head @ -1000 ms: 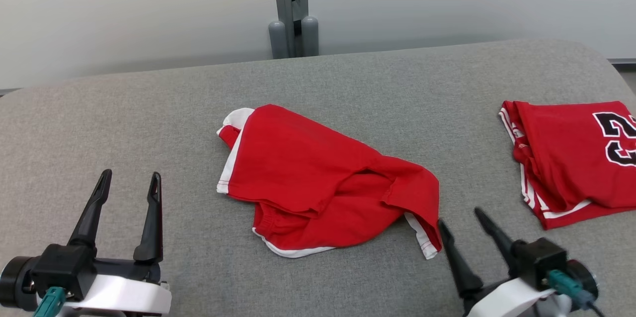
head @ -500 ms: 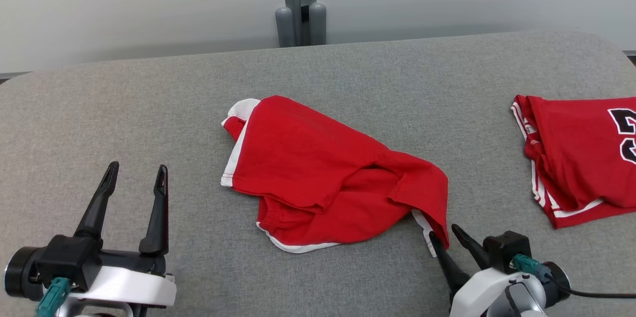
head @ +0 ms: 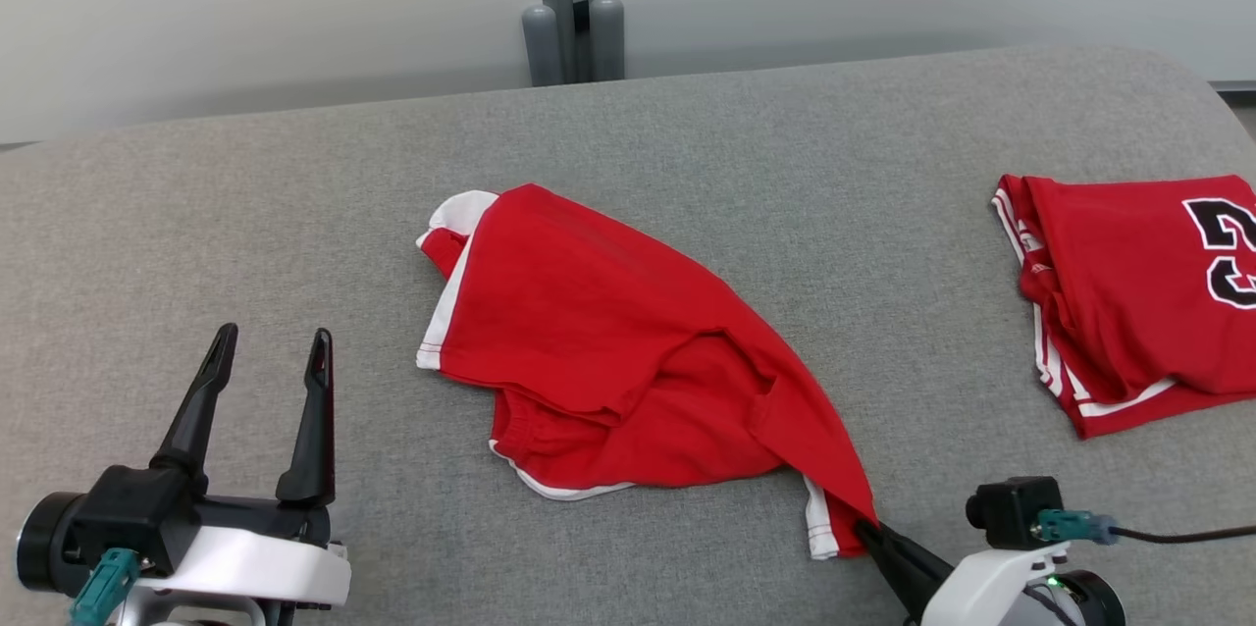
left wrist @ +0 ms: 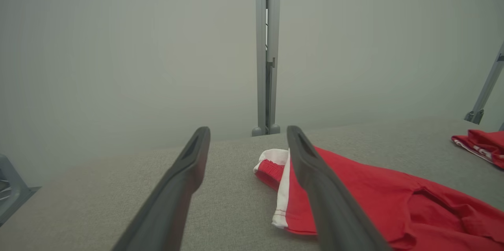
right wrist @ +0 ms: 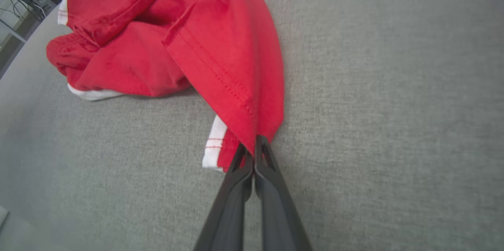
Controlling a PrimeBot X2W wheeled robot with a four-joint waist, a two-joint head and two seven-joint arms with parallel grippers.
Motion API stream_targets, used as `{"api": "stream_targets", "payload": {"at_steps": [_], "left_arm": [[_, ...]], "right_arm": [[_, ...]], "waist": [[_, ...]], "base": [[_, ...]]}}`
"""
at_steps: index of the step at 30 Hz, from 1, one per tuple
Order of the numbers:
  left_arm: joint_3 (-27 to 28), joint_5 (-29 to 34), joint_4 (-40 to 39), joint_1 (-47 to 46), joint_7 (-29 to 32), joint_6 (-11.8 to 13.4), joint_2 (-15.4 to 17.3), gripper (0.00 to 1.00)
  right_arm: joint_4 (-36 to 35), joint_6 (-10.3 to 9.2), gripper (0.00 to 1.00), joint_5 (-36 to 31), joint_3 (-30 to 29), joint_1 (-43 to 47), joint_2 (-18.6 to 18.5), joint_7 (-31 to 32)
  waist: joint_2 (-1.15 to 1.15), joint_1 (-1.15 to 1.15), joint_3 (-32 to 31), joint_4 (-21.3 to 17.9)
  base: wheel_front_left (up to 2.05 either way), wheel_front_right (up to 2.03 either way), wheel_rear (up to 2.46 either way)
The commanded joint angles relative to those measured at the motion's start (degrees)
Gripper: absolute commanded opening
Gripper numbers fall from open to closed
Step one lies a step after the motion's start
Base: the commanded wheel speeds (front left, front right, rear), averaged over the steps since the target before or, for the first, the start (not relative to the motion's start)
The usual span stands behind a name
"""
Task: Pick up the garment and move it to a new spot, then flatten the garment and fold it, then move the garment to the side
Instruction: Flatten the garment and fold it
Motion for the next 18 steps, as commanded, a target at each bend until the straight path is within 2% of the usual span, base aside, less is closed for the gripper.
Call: {"api": "stream_targets", "payload": {"at_steps": [1, 5, 10, 15, 17, 18], "left_arm": [[0.3, 0.0, 0.0, -0.6, -0.4, 0.0, 0.1, 1.00], [0.5, -0.1, 0.0, -1.3, -0.6, -0.2, 0.3, 1.00], [0.2, 0.2, 0.0, -1.9, -0.7, 0.1, 0.3, 1.00], [0.1, 0.0, 0.4, -2.8, -0.9, -0.3, 0.4, 1.00], [-0.1, 0.0, 0.7, -3.1, -1.0, -0.5, 0.2, 1.00], [-0.1, 0.0, 0.7, -3.1, -1.0, -0.5, 0.2, 1.00]], "right_arm": [[-2.7, 0.03, 0.00, 2.3, 0.4, 0.9, -1.5, 2.7], [-12.7, 0.03, 0.00, 10.7, 1.0, 3.4, -5.0, 13.2], [-25.8, 0.03, 0.00, 18.4, -2.1, 4.6, -7.8, 24.9], [-37.3, 0.04, 0.00, 26.9, -9.0, 1.6, -5.5, 29.9], [-39.8, 0.03, 0.00, 29.7, -12.5, -1.1, -3.2, 28.5], [-39.8, 0.03, 0.00, 29.7, -12.5, -1.1, -3.2, 28.5]], "waist": [[0.00, 0.00, 0.4, -0.4], [0.00, 0.00, 1.4, -1.0], [0.00, 0.00, 2.5, -1.1], [0.00, 0.00, 3.5, -0.9], [0.00, 0.00, 3.9, -0.7], [0.00, 0.00, 3.9, -0.7]], "base": [[0.00, 0.00, 0.00], [0.00, 0.00, 0.00], [0.00, 0.00, 0.00], [0.00, 0.00, 0.00], [0.00, 0.00, 0.00], [0.00, 0.00, 0.00]]}}
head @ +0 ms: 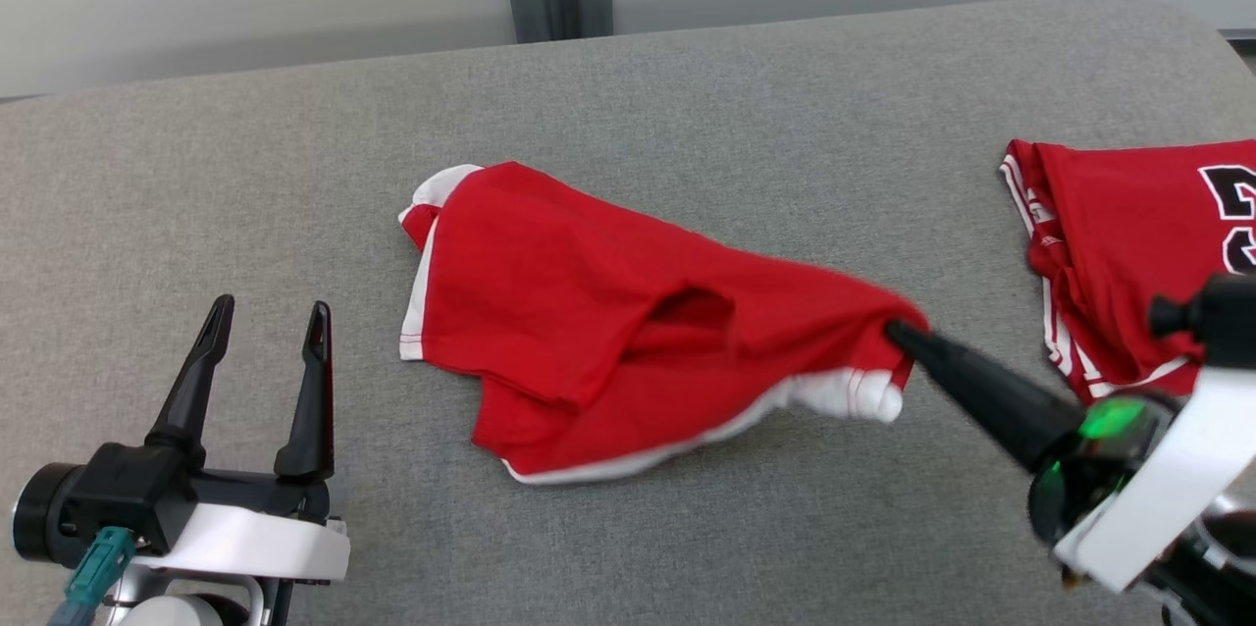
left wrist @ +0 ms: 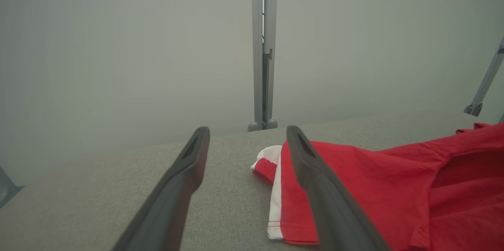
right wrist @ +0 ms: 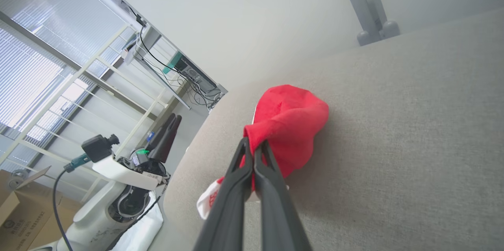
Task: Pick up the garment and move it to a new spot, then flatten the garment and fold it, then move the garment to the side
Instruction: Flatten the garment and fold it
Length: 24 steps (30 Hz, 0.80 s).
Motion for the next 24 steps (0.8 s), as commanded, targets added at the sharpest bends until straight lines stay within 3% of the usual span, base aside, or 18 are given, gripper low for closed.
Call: {"api": "stream_targets", "payload": {"at_steps": [1, 6, 12, 17, 24], "left_arm": [[0.1, 0.0, 0.1, -0.8, -0.4, -0.3, 0.1, 1.00], [-0.5, 0.0, 0.7, -2.1, -0.5, -0.7, -0.3, 1.00], [-1.5, 0.0, 1.7, -4.0, -0.7, -1.5, -0.8, 1.00], [-2.5, 0.2, 2.8, -5.7, -1.1, -2.4, -1.5, 1.00], [-2.7, 0.1, 4.3, -6.4, -1.8, -2.9, -1.8, 1.00]], "right_arm": [[0.1, 0.03, 0.00, 0.6, -0.3, -0.5, 0.2, -0.2], [7.7, 0.03, 0.00, 0.4, -6.4, -7.5, 3.4, -2.3], [24.7, 0.05, 0.00, -1.6, -9.0, -14.1, 4.6, -6.1], [38.7, 0.05, 0.00, -5.2, -9.0, -17.7, 2.7, -11.0], [47.6, 0.06, 0.02, -4.6, -5.8, -17.1, -0.7, -16.1]], "waist": [[0.00, 0.00, 0.3, 0.1], [0.00, 0.00, 1.5, 1.0], [0.00, 0.00, 3.7, 2.7], [0.00, 0.00, 5.3, 4.2], [0.00, 0.00, 5.3, 4.1]], "base": [[0.00, 0.00, 0.00], [0.00, 0.00, 0.00], [0.00, 0.00, 0.00], [0.00, 0.00, 0.00], [0.00, 0.00, 0.00]]}}
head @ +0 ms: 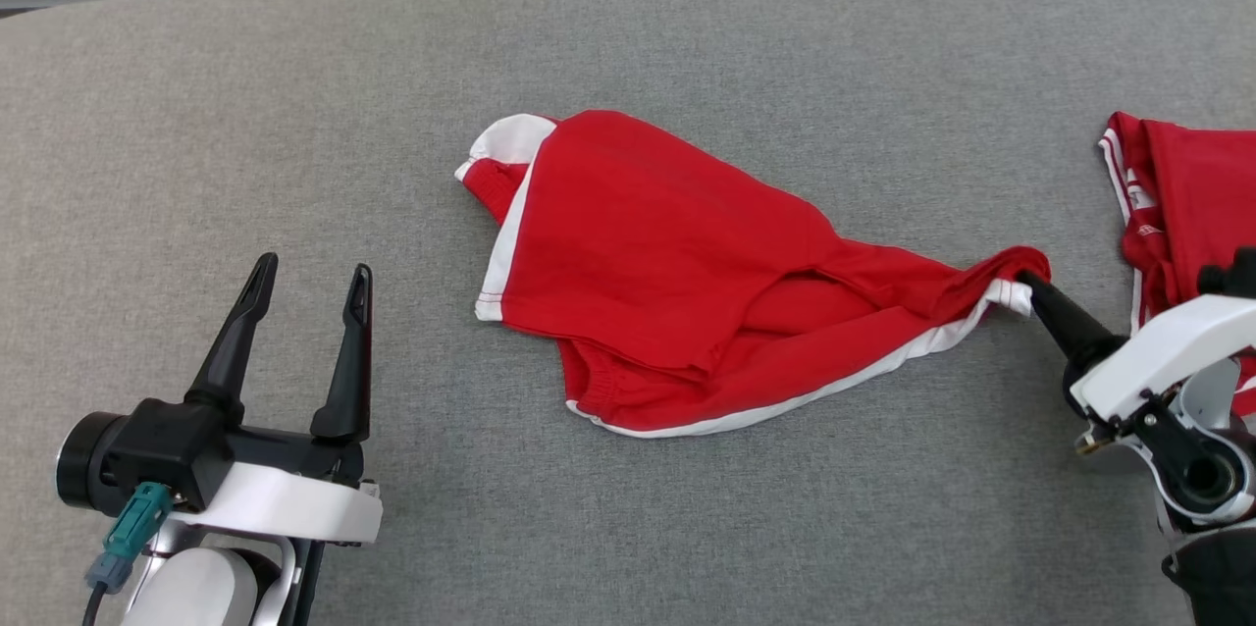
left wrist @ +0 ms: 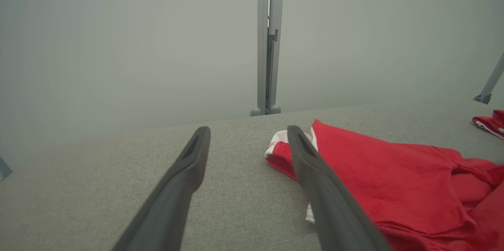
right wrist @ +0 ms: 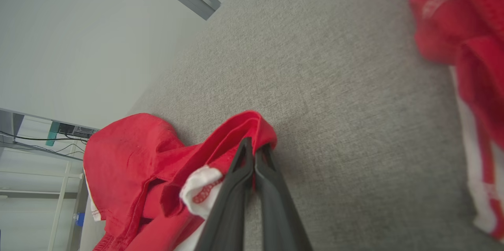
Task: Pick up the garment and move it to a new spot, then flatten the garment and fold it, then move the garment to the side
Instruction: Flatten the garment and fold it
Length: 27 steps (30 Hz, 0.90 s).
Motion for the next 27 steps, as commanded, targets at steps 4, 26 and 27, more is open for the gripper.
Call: {"api": "stream_targets", "payload": {"at_steps": [4, 26, 27], "left_arm": [[0.4, 0.1, 0.6, -0.3, -0.4, -0.2, 0.4, 1.00], [1.7, 0.7, -2.1, 3.7, 0.5, 3.3, 2.4, 1.00], [1.6, 0.6, -2.2, 4.0, 0.6, 3.4, 2.4, 1.00]], "right_arm": [[0.8, 0.10, 1.00, 1.4, 1.6, 3.0, -2.3, -2.3], [-24.5, 0.10, 1.00, -24.2, 1.2, 15.0, 2.1, -29.7], [-25.3, 0.10, 1.00, -26.4, 1.6, 15.4, 2.9, -29.8]], "waist": [[0.00, 0.00, -1.1, -1.2], [0.00, 0.00, -7.3, -4.3], [0.00, 0.00, -7.5, -4.3]], "base": [[0.00, 0.00, 0.00], [0.00, 0.00, 0.00], [0.00, 0.00, 0.00]]}}
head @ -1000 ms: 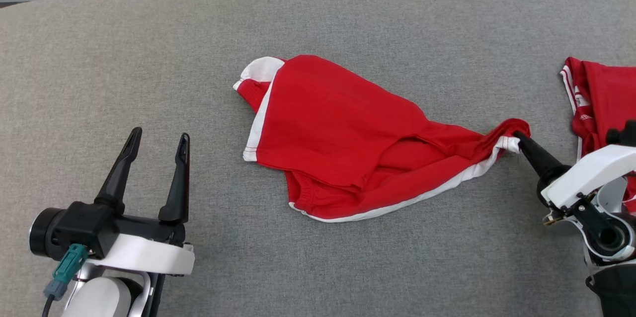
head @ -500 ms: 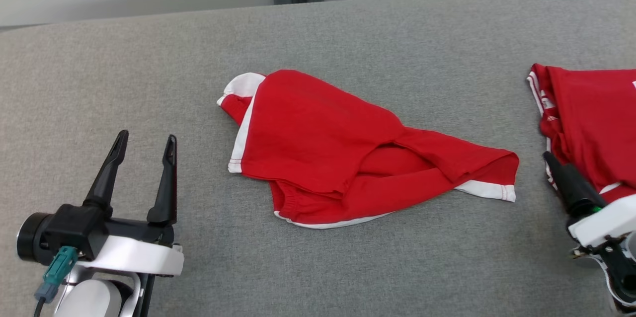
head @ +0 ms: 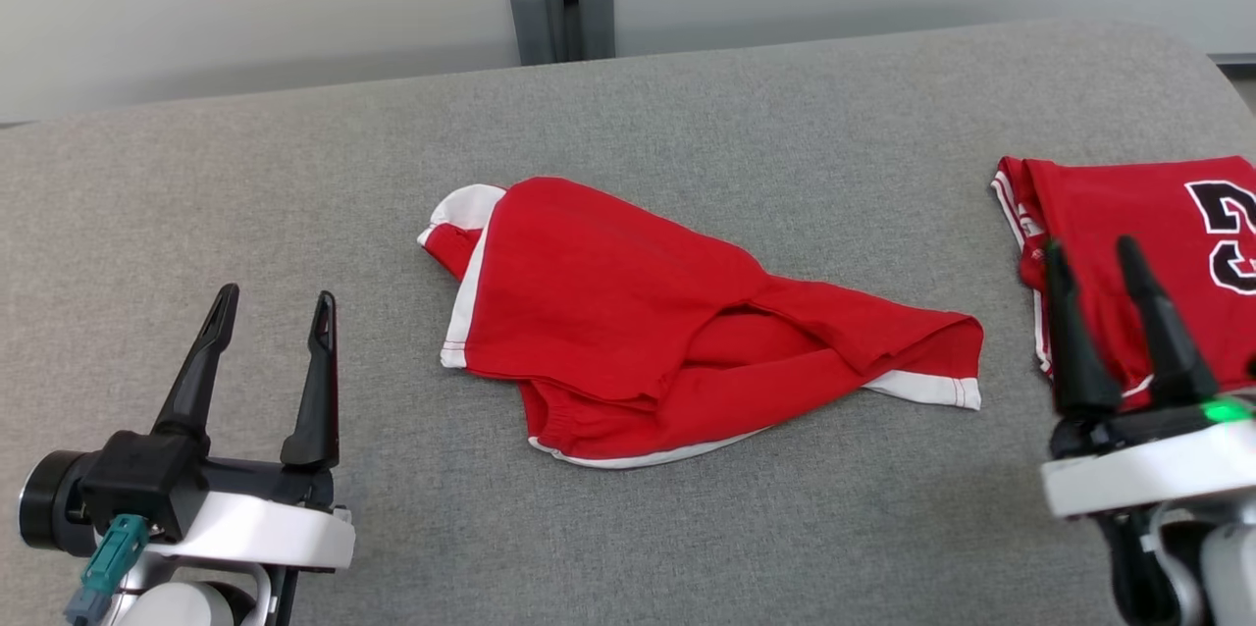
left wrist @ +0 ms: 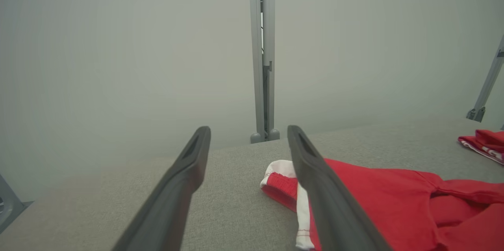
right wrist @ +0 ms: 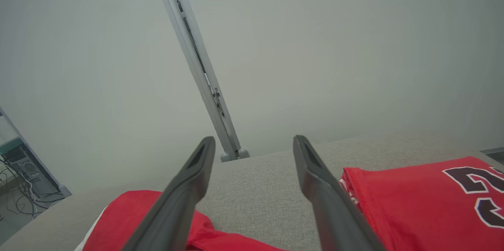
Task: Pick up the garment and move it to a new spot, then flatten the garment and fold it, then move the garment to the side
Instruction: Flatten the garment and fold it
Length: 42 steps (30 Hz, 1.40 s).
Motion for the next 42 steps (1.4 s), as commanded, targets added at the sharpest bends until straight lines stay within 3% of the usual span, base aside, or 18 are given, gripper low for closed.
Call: {"api": "stream_targets", "payload": {"at_steps": [1, 6, 11, 30, 32, 35, 36, 42], "left_arm": [[0.0, 0.3, -0.1, 0.6, 0.1, 0.4, 0.2, 1.00], [-0.3, 0.2, -0.2, 2.1, 0.4, 1.3, 0.0, 1.00], [-0.3, -0.4, -0.3, 4.3, 0.8, 2.0, 0.1, 1.00], [-1.7, -0.9, -1.3, 5.0, 1.7, 1.7, 0.4, 1.00], [-3.9, -0.7, -1.2, 4.0, 4.0, -0.3, 1.1, 1.00], [-8.8, -1.9, 0.1, 2.2, 9.5, -5.7, 1.7, 1.00], [-8.8, -1.9, 0.1, 2.2, 9.5, -5.7, 1.7, 1.00], [-17.0, -2.6, 6.3, -3.2, 16.7, -15.6, 2.1, 1.00]], "right_arm": [[-0.5, 0.11, 1.00, -1.8, 0.5, 1.0, 0.3, 0.2], [-2.1, 0.11, 1.00, -9.6, 2.1, 4.5, 2.8, 0.7], [-1.2, 0.11, 1.00, -12.3, 2.4, 7.2, 4.1, 1.2], [-0.2, 0.11, 1.00, -13.2, 1.2, 8.0, 5.1, 2.7], [-0.3, 0.11, 1.00, -13.2, 1.1, 7.9, 5.1, 2.6], [-0.1, 0.11, 1.00, -13.1, 1.4, 7.6, 5.1, 2.6], [-0.1, 0.11, 1.00, -13.1, 1.4, 7.6, 5.1, 2.6], [0.4, 0.11, 1.00, -12.7, 3.1, 6.2, 5.0, 2.3]], "waist": [[0.00, 0.00, -0.5, 0.2], [0.00, 0.00, -2.2, 0.7], [0.00, 0.00, -4.1, 0.6], [0.00, 0.00, -6.1, 1.3], [0.00, 0.00, -5.8, 1.4], [0.00, 0.00, -5.3, 1.3], [0.00, 0.00, -5.3, 1.3], [0.00, 0.00, -3.1, -1.2]], "base": [[0.00, 0.00, 0.00], [0.00, 0.00, 0.00], [0.00, 0.00, 0.00], [0.00, 0.00, 0.00], [0.00, 0.00, 0.00], [0.00, 0.00, 0.00], [0.00, 0.00, 0.00], [0.00, 0.00, 0.00]]}}
